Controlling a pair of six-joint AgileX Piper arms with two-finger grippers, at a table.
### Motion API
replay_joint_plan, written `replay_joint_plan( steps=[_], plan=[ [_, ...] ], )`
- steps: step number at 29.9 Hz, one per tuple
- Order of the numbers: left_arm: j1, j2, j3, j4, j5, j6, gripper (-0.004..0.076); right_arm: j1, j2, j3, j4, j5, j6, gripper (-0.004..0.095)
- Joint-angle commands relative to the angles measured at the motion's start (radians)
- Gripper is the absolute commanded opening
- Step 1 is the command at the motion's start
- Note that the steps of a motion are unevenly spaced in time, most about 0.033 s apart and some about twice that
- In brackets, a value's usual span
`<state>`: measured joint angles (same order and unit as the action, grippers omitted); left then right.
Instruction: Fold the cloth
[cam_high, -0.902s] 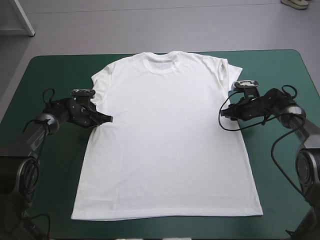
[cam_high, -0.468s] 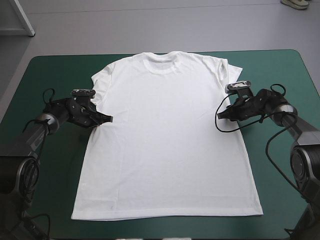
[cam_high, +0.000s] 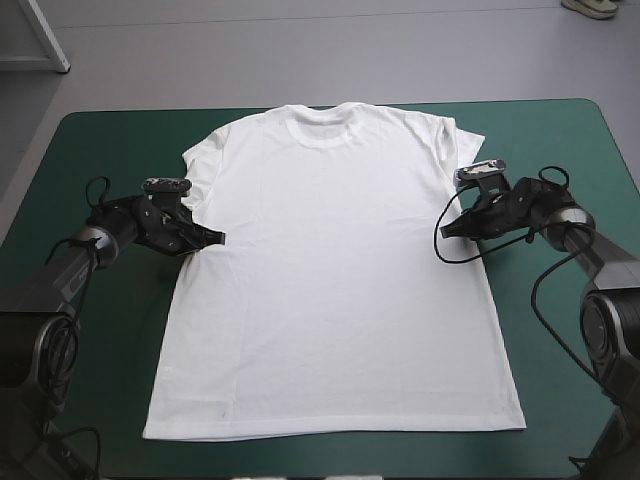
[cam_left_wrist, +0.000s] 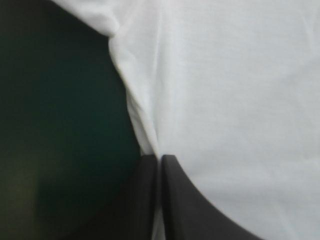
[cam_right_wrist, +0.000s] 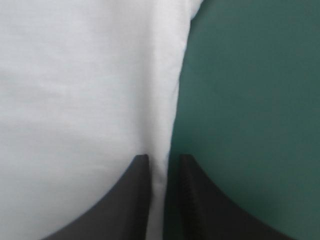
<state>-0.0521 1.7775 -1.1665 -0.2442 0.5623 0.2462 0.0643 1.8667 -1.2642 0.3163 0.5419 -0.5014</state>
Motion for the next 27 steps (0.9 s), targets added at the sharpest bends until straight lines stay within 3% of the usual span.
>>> replay_joint_plan(
  steps=[1,3,12,19,27],
  plan=[
    [-0.002,-0.037,-0.021,0.000,-0.018,-0.003,0.0019,0.034,-0.009,0.000,-0.013,0.089,-0.019,0.0032],
    [-0.002,-0.037,-0.021,0.000,-0.025,-0.003,0.0019,0.046,-0.009,0.000,-0.023,0.087,-0.020,-0.0016],
    [-0.002,-0.072,-0.070,0.005,-0.054,0.001,0.0019,0.048,-0.089,-0.016,-0.026,-0.013,0.002,-0.0017],
    [-0.002,-0.138,-0.226,0.016,-0.055,0.001,0.0019,0.048,-0.229,-0.145,-0.033,-0.076,0.002,-0.0017],
    [-0.002,-0.147,-0.455,0.029,0.034,0.001,0.0019,0.035,-0.285,-0.370,-0.033,-0.084,0.006,-0.0018]
  ],
)
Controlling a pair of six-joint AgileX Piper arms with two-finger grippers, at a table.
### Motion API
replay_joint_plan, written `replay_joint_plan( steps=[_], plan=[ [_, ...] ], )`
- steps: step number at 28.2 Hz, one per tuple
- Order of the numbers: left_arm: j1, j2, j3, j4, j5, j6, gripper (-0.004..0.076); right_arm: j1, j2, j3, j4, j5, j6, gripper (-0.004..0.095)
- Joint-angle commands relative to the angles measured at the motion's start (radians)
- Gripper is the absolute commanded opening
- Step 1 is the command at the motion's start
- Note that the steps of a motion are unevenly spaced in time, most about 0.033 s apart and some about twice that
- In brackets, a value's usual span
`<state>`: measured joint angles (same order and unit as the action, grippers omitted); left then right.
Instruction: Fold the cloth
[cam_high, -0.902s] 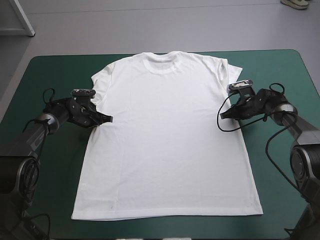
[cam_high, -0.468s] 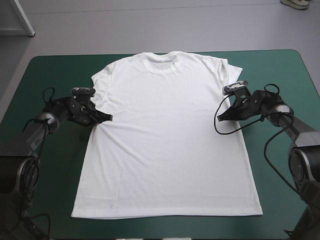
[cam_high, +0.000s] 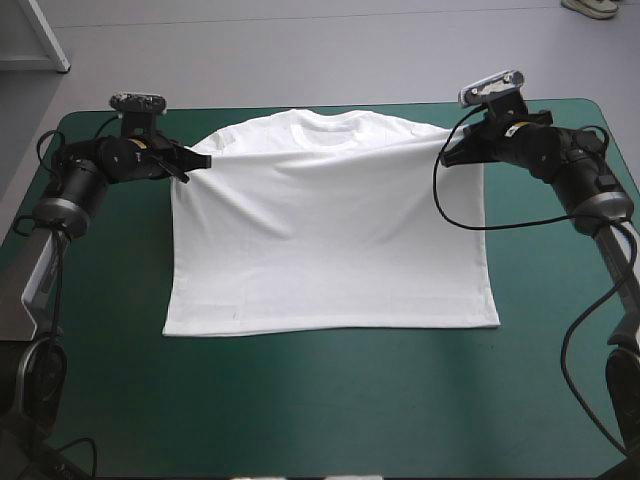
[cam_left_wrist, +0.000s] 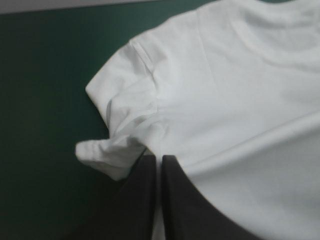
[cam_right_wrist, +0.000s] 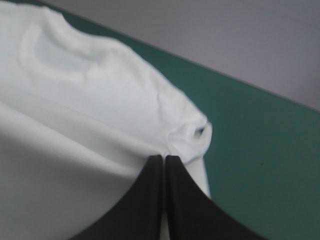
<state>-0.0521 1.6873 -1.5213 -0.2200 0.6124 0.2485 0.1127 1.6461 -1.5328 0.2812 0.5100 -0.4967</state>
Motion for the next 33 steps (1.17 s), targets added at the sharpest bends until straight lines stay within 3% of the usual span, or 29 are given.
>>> replay_joint_plan(
  steps=[1,14,22,27,33],
  plan=[
    [-0.002,-0.058,-0.134,0.020,-0.002,-0.002,0.0019,-0.020,-0.069,-0.127,0.003,-0.048,0.002,-0.0018],
    [-0.002,-0.132,-0.493,0.089,0.096,-0.002,0.0019,-0.035,-0.143,-0.297,0.005,-0.022,0.003,-0.0018],
    [-0.002,-0.129,-0.595,0.081,0.065,-0.020,0.0019,-0.035,-0.159,-0.403,0.005,0.003,-0.002,-0.0018],
    [-0.002,-0.076,-0.595,0.081,0.000,-0.029,0.0019,-0.035,-0.107,-0.459,0.005,-0.026,-0.002,-0.0018],
    [0.000,0.074,-0.697,0.110,-0.020,-0.027,0.0019,-0.072,0.110,-0.651,0.061,0.016,0.012,-0.0018]
  ],
)
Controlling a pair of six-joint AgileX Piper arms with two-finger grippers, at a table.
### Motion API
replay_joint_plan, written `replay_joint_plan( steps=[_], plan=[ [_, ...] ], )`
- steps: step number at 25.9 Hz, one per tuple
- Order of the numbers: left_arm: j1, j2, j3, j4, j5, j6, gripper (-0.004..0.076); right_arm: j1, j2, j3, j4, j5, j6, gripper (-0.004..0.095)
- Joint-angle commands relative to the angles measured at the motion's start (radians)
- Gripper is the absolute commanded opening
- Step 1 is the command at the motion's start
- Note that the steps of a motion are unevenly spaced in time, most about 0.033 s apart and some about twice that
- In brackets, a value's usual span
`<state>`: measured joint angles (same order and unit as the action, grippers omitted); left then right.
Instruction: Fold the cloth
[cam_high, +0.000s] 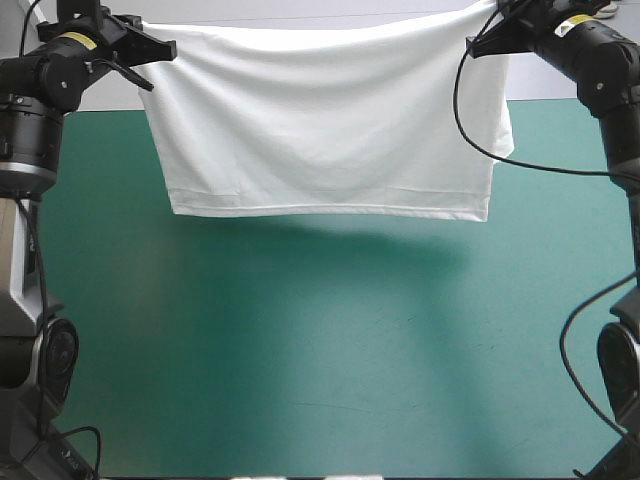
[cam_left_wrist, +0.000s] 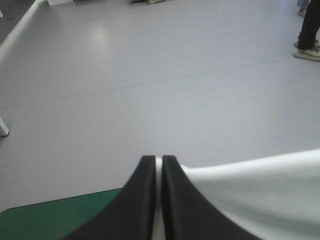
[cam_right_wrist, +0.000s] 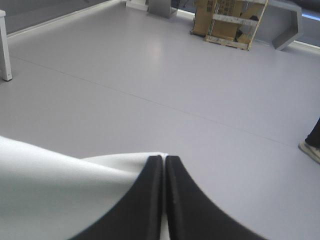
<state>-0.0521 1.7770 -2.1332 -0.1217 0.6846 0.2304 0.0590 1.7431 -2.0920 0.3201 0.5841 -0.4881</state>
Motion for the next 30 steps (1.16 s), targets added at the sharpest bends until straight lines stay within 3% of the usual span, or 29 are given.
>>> replay_joint_plan(
  steps=[1,5,8,10,12,17,23,30],
  plan=[
    [0.000,0.005,-0.143,0.036,-0.066,-0.009,0.0019,-0.018,0.043,-0.143,0.020,-0.044,0.003,-0.0018],
    [0.000,-0.009,-0.201,0.055,0.012,-0.011,0.0019,-0.018,0.043,-0.171,0.010,0.023,0.003,-0.0017],
    [0.000,-0.007,-0.169,0.068,0.162,-0.013,0.0019,-0.018,0.045,-0.163,0.008,0.148,0.003,-0.0016],
    [0.000,-0.016,-0.058,0.047,0.194,-0.015,0.0019,-0.018,0.040,-0.103,0.013,0.196,-0.011,-0.0016],
    [0.000,-0.059,0.133,-0.026,0.144,0.011,0.0019,-0.018,0.018,0.002,0.029,0.229,-0.013,-0.0016],
    [-0.002,-0.212,0.499,-0.039,-0.009,0.034,0.0019,-0.018,-0.103,0.344,0.078,0.156,-0.069,-0.0017],
    [-0.002,-0.344,0.812,-0.010,0.002,0.058,0.0019,-0.018,-0.284,0.747,0.096,0.059,-0.108,-0.0017],
    [-0.002,-0.427,1.004,-0.010,0.071,0.094,0.0019,-0.052,-0.453,1.083,0.064,0.037,-0.099,-0.0017]
  ],
)
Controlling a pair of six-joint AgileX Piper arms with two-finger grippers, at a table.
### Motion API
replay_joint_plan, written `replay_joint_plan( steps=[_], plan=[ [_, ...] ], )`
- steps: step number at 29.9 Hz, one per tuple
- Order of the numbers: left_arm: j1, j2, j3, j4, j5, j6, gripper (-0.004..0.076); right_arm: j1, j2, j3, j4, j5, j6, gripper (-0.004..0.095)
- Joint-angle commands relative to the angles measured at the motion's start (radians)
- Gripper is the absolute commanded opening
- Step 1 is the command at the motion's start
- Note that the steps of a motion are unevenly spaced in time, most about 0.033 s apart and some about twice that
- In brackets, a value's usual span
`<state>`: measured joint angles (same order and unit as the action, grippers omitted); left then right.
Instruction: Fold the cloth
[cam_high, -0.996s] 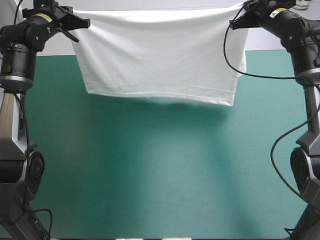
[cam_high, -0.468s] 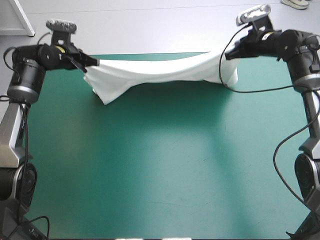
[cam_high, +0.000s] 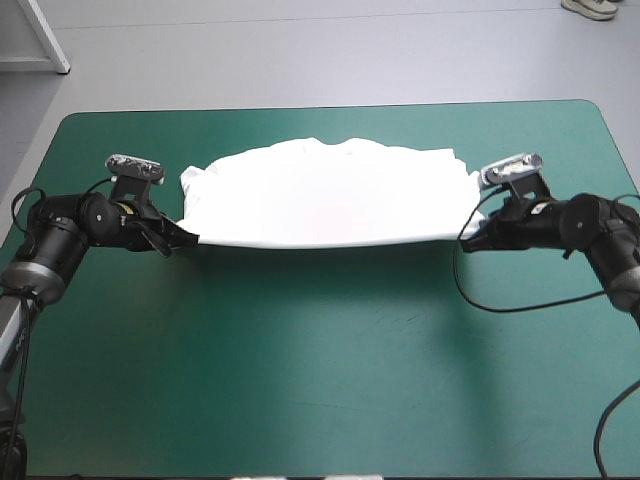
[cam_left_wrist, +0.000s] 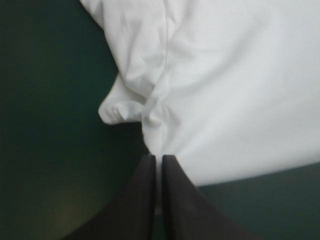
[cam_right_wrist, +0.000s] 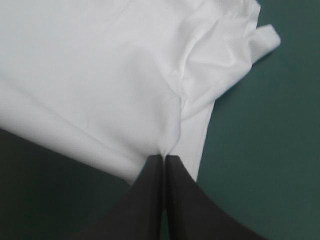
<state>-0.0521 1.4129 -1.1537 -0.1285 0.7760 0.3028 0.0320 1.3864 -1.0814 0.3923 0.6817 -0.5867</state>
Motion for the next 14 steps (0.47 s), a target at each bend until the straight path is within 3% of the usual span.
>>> replay_joint_plan(
  steps=[1,6,14],
  plan=[
    [-0.002,-0.070,0.046,-0.003,-0.013,0.024,0.0019,-0.035,-0.116,0.115,-0.027,-0.063,0.014,-0.0017],
    [-0.002,-0.099,0.118,-0.003,0.003,0.038,0.0019,-0.120,-0.230,0.284,-0.086,-0.091,0.089,-0.0017],
    [-0.002,-0.135,0.131,-0.002,0.214,0.049,0.0019,-0.139,-0.380,0.420,-0.127,-0.002,0.214,-0.0017]
  ],
)
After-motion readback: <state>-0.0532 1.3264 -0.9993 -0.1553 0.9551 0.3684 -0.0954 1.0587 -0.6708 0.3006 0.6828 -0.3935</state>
